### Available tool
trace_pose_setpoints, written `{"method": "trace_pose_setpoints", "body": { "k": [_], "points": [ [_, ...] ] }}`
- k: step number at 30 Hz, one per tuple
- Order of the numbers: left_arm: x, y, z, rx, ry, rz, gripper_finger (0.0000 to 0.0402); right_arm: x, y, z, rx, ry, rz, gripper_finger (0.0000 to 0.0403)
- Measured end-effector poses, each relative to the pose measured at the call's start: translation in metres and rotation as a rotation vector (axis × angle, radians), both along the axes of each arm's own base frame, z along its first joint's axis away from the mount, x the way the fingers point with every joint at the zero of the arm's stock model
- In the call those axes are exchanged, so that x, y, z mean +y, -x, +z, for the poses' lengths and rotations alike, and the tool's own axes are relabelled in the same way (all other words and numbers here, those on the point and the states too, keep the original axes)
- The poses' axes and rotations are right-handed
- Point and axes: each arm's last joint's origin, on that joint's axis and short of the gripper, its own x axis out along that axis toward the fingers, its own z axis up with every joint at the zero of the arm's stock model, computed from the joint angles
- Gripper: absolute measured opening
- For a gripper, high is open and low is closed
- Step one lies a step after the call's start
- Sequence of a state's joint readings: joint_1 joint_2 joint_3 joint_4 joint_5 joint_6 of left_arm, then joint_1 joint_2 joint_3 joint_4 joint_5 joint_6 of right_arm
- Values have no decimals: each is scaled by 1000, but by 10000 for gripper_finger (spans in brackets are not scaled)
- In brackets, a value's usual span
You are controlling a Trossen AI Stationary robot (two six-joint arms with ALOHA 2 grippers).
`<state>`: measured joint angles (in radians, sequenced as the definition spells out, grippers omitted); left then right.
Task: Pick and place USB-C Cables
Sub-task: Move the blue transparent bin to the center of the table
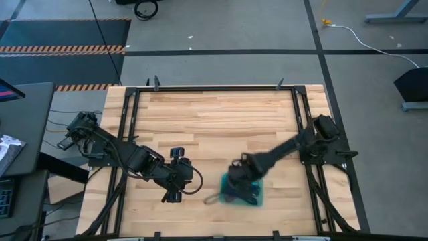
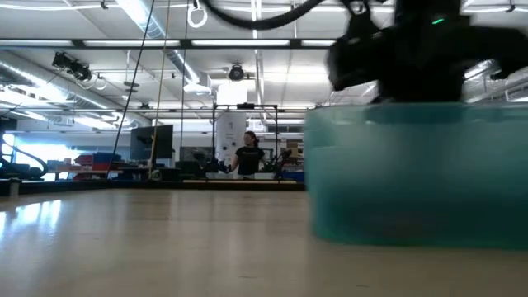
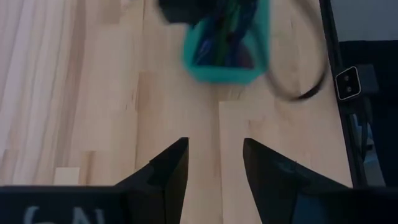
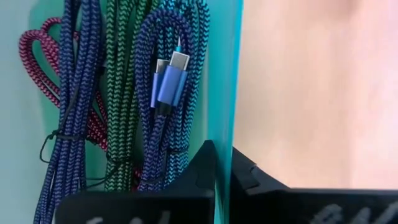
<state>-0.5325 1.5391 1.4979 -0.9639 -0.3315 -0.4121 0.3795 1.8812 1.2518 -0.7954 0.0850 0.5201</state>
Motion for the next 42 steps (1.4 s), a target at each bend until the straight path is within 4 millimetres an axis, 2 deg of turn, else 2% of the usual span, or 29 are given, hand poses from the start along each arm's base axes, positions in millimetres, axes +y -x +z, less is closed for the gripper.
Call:
{"method": "trace_pose_setpoints", "body": {
  "k": [5, 9, 15, 23, 32, 42],
  "points": [
    [0, 0, 0, -1, 5, 2, 160, -51, -24, 1, -80, 10, 1, 3],
    [0, 0, 0, -4, 25, 23, 160, -91, -34, 2, -112, 33, -5, 2],
    [-1, -1, 1, -10, 54, 58, 160, -131, -41, 3, -160, 30, 8, 2],
    [1, -4, 2, -33, 68, 65, 160, -157, -55, 14, -230, 30, 48, 2],
    [1, -5, 3, -35, 67, 42, 160, -182, -73, 6, -179, 0, 76, 2],
    [1, -5, 3, -32, 73, 36, 160, -190, -88, 2, -201, 1, 102, 2]
  ]
}}
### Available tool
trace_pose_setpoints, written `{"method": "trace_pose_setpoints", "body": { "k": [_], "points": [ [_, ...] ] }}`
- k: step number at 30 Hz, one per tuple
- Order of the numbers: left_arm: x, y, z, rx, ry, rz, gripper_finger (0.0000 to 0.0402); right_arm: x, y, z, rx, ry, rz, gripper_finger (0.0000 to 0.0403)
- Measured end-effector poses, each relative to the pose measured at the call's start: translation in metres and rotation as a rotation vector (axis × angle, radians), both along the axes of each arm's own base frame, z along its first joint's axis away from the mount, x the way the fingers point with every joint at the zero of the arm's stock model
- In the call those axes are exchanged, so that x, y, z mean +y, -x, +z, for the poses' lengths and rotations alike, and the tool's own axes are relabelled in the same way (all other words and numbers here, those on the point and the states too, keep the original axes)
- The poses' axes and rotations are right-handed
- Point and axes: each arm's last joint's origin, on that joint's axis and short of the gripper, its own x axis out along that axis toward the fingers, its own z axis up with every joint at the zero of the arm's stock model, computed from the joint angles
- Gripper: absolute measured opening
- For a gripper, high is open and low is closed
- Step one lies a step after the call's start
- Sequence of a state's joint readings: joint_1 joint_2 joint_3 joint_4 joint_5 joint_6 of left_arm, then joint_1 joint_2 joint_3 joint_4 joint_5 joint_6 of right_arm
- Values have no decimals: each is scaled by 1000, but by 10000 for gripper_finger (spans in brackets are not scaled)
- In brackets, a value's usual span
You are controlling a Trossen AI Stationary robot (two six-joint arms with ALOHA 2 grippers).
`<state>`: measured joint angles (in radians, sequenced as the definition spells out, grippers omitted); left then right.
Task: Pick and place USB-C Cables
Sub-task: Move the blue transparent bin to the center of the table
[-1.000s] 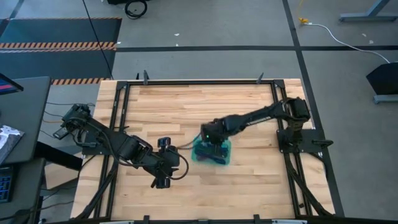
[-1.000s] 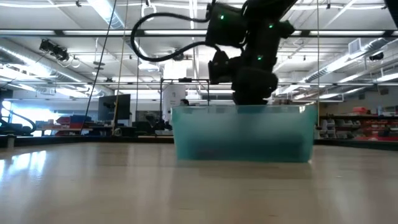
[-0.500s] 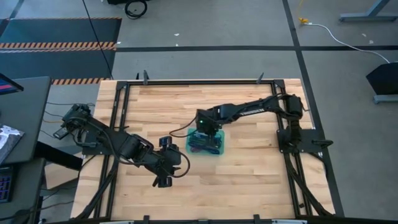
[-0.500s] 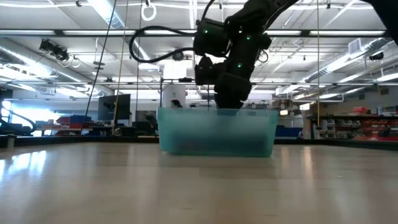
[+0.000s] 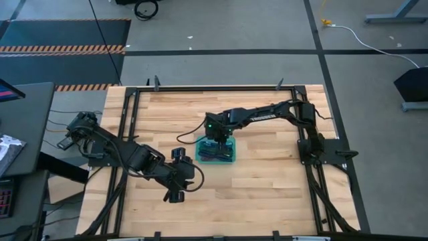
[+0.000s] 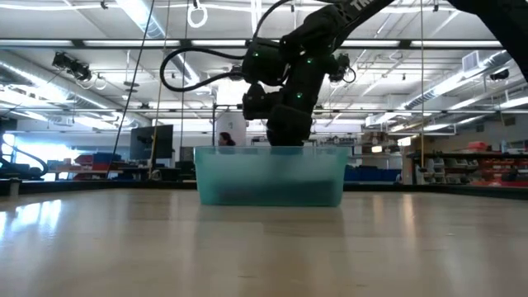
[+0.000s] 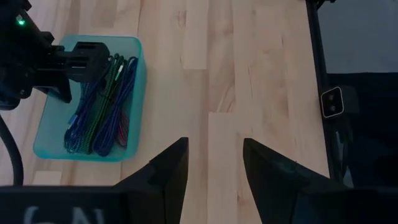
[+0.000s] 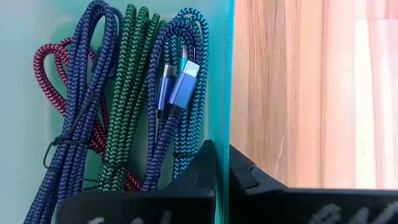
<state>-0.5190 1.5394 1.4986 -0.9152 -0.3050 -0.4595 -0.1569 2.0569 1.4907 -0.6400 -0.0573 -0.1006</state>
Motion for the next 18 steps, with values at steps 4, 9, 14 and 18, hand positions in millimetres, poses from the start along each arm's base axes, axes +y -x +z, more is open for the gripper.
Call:
{"method": "trace_pose_setpoints", "body": {
  "k": [4, 9, 14, 18],
  "points": [
    [0, 0, 0, 2, -1, 0, 160, -5, 1, -1, 4, -3, -3, 2],
    [0, 1, 0, 4, -3, -1, 160, -12, 2, -1, 6, -11, -18, 2],
    [0, 1, 0, 4, -4, -2, 160, -16, 3, -1, 5, -13, -21, 2],
    [0, 1, 0, 5, -5, -2, 160, -17, 3, -1, 5, -8, -15, 2]
  ]
}}
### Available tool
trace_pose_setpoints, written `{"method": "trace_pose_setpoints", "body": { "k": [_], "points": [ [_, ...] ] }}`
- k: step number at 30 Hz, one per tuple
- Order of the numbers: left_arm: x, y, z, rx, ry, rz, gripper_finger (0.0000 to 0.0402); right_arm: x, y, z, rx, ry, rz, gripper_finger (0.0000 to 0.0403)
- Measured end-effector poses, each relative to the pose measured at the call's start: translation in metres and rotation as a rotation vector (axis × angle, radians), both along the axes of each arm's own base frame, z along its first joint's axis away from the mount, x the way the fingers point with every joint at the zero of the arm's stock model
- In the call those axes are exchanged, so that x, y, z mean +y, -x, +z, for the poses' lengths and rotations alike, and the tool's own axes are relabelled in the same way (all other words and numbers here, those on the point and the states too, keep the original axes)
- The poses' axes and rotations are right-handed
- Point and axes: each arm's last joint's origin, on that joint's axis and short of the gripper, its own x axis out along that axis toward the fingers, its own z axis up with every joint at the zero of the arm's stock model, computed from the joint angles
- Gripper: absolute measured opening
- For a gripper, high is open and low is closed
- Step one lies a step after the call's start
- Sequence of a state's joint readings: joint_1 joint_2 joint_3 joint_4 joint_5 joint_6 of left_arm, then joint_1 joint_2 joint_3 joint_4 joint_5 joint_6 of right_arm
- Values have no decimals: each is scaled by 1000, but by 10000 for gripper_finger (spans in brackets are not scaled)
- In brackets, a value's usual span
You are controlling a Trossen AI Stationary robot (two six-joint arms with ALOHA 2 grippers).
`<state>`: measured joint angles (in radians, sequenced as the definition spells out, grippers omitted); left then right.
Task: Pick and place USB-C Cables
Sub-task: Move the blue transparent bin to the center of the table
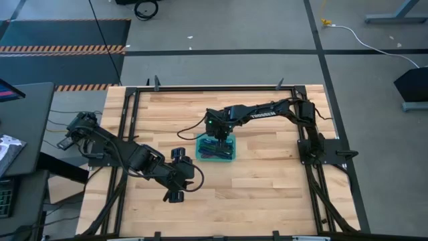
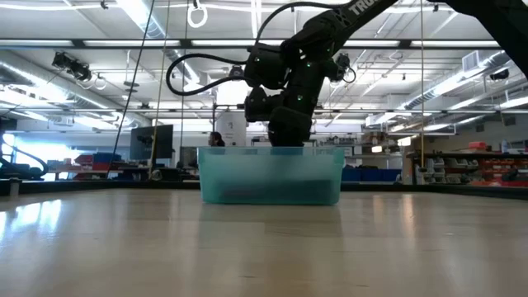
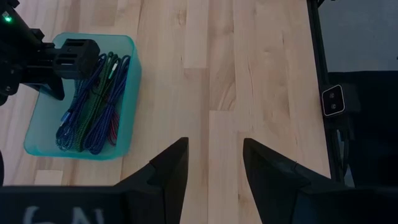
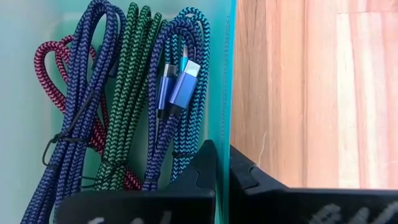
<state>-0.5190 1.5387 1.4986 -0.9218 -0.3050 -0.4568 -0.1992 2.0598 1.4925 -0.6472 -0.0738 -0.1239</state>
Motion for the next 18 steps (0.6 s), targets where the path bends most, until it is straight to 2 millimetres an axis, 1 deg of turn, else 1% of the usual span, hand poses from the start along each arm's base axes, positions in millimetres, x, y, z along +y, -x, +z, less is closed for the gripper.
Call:
{"method": "trace_pose_setpoints", "body": {
  "k": [11, 18],
  "points": [
    [0, 0, 0, 0, 0, 0, 160, -6, 1, 0, 2, 3, -4, 2],
    [0, 0, 0, 0, 0, 0, 160, -6, 2, -1, 5, 11, 14, 2]
  ]
}}
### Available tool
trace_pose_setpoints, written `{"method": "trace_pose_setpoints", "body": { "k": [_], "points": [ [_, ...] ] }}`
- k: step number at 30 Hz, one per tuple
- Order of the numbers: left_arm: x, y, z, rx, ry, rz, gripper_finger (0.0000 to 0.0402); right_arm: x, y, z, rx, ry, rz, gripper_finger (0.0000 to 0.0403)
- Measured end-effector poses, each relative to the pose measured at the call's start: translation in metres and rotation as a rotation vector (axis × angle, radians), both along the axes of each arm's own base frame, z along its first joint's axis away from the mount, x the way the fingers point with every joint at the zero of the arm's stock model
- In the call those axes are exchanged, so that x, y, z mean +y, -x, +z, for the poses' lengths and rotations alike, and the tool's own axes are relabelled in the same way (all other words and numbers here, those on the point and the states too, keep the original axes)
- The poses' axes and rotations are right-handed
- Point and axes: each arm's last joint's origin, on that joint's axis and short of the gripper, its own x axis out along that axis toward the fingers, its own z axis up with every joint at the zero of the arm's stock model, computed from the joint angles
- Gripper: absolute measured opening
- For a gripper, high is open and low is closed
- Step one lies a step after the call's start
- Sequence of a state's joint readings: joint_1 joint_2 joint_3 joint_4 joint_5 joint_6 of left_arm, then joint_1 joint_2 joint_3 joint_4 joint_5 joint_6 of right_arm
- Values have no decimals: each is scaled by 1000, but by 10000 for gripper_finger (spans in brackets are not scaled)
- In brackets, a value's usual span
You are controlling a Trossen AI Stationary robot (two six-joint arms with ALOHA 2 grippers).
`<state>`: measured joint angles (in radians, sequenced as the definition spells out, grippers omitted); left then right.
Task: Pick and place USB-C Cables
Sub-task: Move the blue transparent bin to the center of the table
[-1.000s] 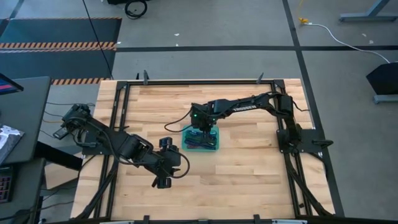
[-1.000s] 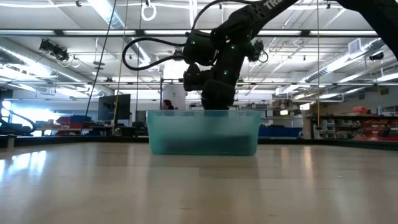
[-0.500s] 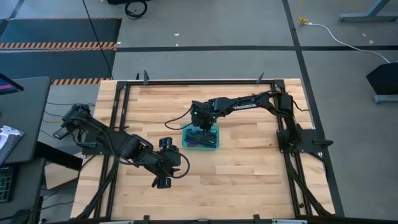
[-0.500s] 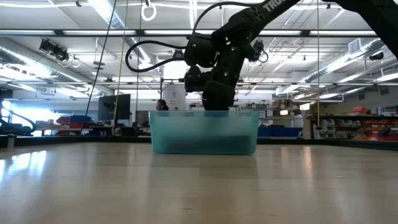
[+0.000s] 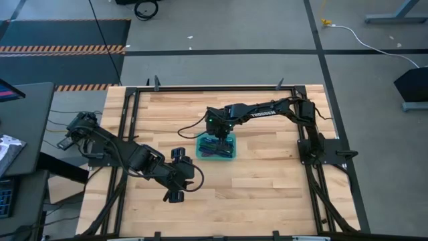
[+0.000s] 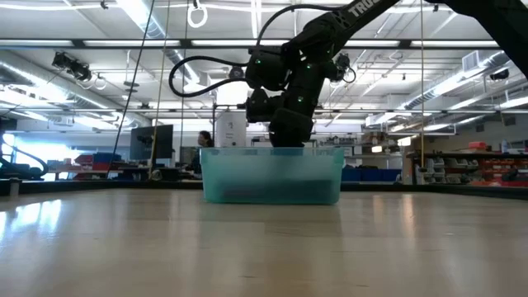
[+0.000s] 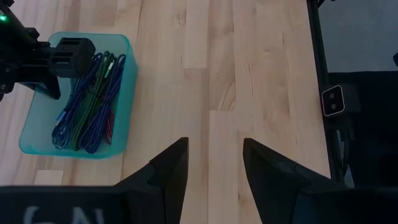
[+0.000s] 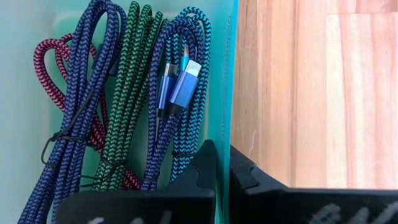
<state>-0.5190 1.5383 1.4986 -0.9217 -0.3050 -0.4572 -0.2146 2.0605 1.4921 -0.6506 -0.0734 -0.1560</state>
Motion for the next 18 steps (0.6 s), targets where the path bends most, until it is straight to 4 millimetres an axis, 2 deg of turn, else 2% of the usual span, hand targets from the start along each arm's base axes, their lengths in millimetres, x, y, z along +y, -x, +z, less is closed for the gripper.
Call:
{"method": "trace_pose_setpoints", "body": {
  "k": [9, 18],
  "points": [
    [0, 0, 0, 0, 0, 0, 160, 0, 0, 0, 1, 5, 12, 4],
    [0, 0, 0, 0, 0, 0, 160, 0, 2, -5, 25, 5, -8, 50]
  ]
}}
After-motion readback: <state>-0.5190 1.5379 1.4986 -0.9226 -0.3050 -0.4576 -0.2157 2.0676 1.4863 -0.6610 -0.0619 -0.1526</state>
